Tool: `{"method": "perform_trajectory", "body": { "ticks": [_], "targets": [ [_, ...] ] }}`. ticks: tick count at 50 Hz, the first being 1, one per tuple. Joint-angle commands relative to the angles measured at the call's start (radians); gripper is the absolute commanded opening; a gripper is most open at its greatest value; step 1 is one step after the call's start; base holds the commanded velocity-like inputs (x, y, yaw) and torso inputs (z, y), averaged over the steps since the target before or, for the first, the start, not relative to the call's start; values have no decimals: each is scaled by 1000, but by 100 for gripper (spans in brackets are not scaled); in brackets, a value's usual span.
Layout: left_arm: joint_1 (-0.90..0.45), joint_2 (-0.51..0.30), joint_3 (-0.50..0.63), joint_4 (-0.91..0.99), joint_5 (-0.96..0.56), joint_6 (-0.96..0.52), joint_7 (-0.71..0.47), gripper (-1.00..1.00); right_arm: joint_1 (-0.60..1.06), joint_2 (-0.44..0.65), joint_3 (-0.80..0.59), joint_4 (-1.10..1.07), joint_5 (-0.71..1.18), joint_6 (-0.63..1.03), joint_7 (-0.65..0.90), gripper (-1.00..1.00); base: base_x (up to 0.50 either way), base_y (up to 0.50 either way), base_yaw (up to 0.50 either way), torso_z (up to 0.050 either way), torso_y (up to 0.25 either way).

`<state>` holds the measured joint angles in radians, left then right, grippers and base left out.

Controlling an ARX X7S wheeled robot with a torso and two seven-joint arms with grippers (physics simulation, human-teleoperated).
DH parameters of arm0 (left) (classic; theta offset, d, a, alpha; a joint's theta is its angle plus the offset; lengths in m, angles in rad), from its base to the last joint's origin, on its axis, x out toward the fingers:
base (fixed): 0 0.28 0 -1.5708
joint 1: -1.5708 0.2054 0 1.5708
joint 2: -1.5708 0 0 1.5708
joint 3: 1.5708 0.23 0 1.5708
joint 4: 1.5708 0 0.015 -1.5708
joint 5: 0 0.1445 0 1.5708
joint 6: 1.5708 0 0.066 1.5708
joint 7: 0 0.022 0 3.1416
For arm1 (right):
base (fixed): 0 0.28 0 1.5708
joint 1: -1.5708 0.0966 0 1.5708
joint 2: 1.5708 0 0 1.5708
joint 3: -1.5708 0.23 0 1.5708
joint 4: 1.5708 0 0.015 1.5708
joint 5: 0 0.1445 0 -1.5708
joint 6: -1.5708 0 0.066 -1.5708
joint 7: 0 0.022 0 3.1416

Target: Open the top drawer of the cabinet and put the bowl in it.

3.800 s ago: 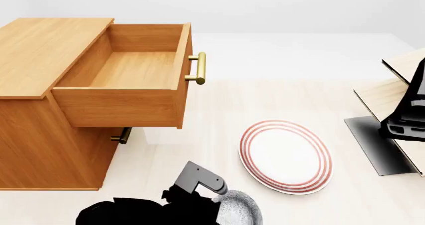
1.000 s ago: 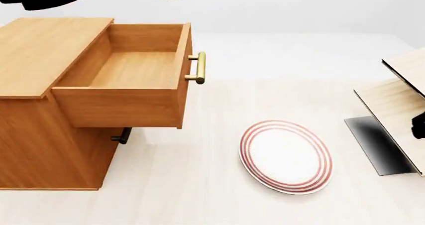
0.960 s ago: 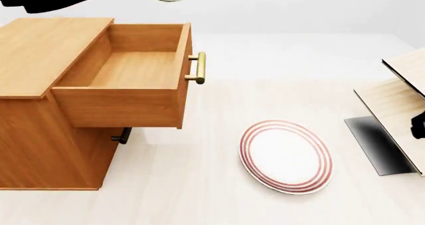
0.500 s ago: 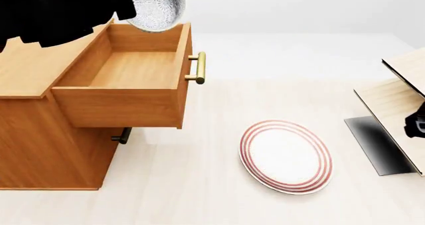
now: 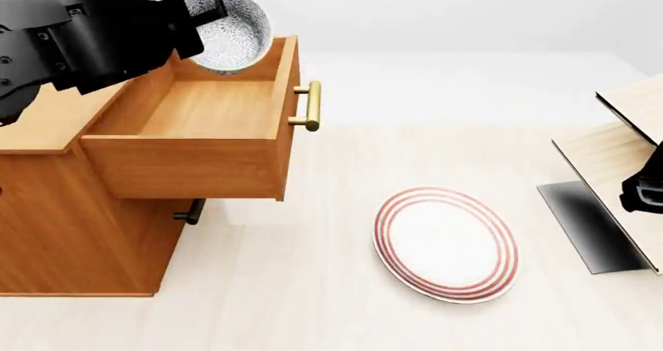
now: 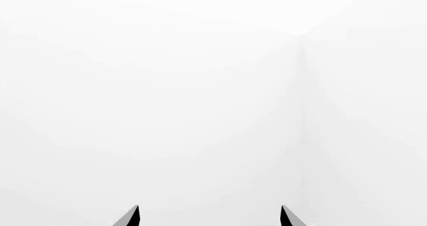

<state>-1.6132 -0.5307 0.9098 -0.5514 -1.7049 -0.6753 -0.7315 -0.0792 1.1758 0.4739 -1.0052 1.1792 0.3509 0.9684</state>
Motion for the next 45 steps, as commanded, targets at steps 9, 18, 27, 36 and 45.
{"method": "perform_trajectory", "body": {
  "ticks": [9,18,27,36,45],
  "targets": [
    [-34,88,8,-238,51,43,95,-100,19,3,-49,11,-21,-6,4,100,0,0,0,1,0],
    [-3,105,17,-278,60,57,123,-100,12,-1,-52,14,-29,-9,2,100,0,0,0,0,0],
    [16,131,31,-346,79,74,160,-100,11,2,-55,14,-29,-11,5,100,0,0,0,0,1],
    [27,146,40,-390,92,84,186,-100,35,7,-95,21,-36,-16,10,100,0,0,0,0,0],
    [33,152,45,-427,103,95,206,-100,47,12,-112,22,-35,-18,16,100,0,0,0,0,1]
  ]
}}
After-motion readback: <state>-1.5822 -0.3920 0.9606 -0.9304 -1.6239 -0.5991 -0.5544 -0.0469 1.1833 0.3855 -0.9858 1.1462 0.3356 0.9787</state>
